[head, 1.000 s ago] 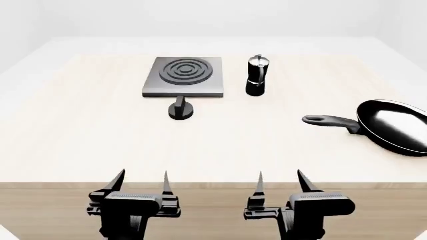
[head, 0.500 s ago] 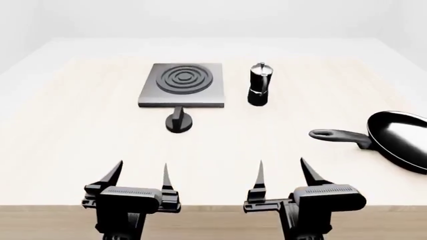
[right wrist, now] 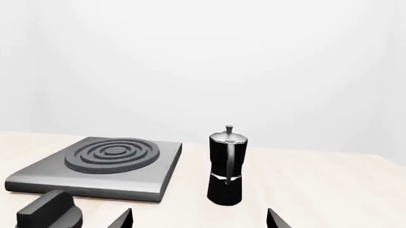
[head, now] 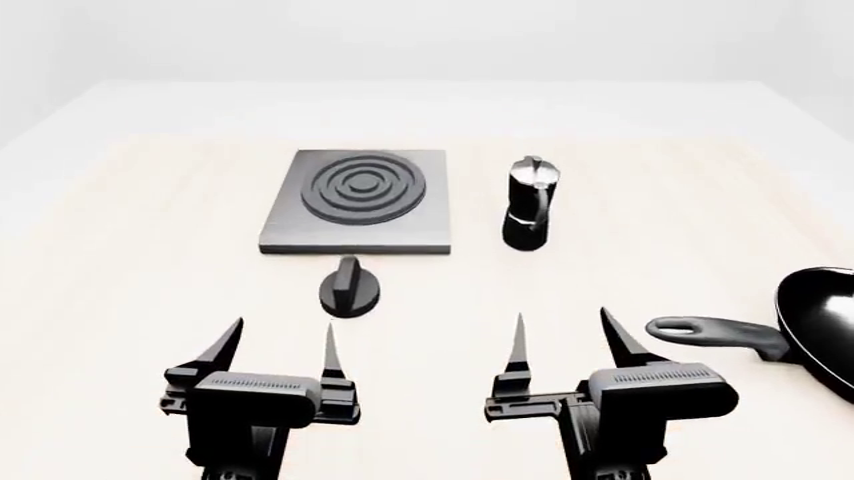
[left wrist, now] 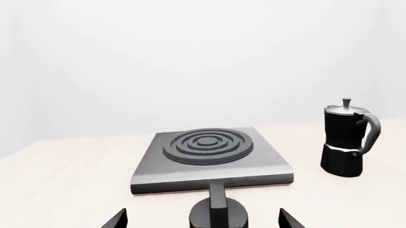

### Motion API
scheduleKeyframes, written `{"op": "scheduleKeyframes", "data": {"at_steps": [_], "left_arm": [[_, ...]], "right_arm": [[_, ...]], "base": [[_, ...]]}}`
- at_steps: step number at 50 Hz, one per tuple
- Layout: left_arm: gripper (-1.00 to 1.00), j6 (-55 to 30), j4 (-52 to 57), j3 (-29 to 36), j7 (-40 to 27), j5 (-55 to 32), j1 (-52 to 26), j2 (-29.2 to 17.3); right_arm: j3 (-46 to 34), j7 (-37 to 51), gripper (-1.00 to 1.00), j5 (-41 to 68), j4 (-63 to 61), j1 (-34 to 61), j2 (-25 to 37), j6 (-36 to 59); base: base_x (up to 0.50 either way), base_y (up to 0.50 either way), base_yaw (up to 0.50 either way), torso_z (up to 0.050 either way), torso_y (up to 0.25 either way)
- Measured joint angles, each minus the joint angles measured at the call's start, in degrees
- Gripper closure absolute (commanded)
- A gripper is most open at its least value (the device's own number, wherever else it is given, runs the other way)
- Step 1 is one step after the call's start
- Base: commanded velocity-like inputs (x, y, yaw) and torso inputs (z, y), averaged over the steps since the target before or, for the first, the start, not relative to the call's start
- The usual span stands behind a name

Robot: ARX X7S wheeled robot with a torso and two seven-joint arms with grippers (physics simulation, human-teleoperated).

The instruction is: Put the frying pan on the stove.

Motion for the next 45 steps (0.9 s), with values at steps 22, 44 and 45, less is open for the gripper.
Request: {"op": "scheduleKeyframes", "data": {"at_steps": [22,44,45], "left_arm": [[-1.00,0.31,-0.02,1.11,-1.07,-1.01,0.25,-0.94],[-1.00,0.45,0.16,1.96,-1.97,-1.83,0.30,-1.92],[-1.00,0.44,0.17,1.99,-2.00,-1.87,0.30,-1.97]], "right_arm": [[-0.68,1.37,-1.00,1.42,-0.25,-0.16,1.22,-0.18],[-1.70,2.46,-1.00,2.19,-0.49,0.04,2.22,0.19],[-1.77,2.51,-1.00,2.20,-0.48,0.09,2.25,0.25]], "base": [[0.34,0.00,0.00,0.000,0.000],[0.34,0.00,0.00,0.000,0.001],[0.34,0.00,0.00,0.000,0.000]]}}
